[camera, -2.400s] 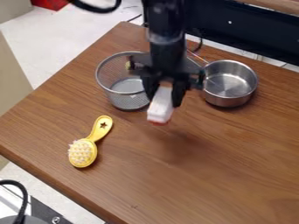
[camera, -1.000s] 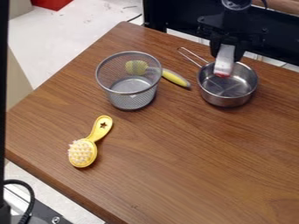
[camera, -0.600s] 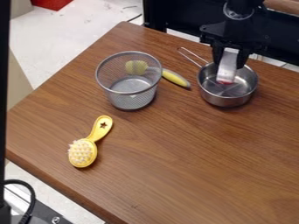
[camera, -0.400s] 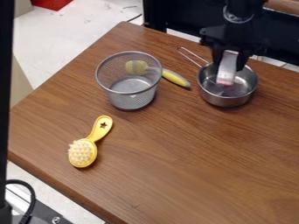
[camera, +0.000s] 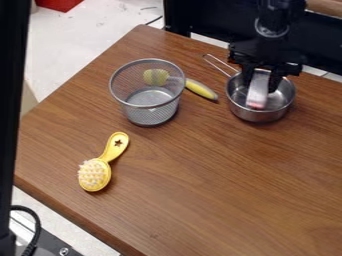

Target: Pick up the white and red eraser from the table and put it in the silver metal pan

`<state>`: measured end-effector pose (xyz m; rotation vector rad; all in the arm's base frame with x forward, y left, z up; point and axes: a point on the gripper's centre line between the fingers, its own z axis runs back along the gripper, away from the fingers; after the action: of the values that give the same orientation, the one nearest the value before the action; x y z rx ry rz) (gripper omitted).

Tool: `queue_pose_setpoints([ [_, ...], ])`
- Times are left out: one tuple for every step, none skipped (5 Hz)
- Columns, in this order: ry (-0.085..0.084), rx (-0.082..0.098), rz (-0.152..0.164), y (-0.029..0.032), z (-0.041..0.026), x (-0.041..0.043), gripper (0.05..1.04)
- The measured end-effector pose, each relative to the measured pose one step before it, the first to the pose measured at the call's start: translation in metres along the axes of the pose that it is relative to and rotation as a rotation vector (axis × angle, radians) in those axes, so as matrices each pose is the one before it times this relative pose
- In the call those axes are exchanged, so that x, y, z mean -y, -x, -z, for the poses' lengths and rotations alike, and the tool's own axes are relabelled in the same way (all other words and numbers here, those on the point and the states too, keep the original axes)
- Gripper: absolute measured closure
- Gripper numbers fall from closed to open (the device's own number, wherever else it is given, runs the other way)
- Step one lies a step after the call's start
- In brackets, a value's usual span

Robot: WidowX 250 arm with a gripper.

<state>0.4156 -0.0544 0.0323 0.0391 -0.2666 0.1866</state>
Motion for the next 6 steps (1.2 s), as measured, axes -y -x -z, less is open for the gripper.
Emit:
queue_pose_setpoints([
  [0.0009, -0.0305, -0.0014, 0.00085, -0.00277, -0.00249, 0.522],
  [0.0040, -0.0087, -0.0233, -0.00347, -0.00296, -0.00421, 0.244],
  [0.0027, -0.0043, -0.0331, -0.00110, 0.00043, -0.00454, 0.075],
  [0.0259, -0.0166, -0.0100, -0.00070, -0.00618, -0.00707, 0.082],
  [0.0330, 0.0065, -0.0105, -0.00409, -0.01592, -0.00546, 0.083],
  [0.0200, -0.0235, 0.0173, 0.00282, -0.00807, -0.00811, 0.083],
])
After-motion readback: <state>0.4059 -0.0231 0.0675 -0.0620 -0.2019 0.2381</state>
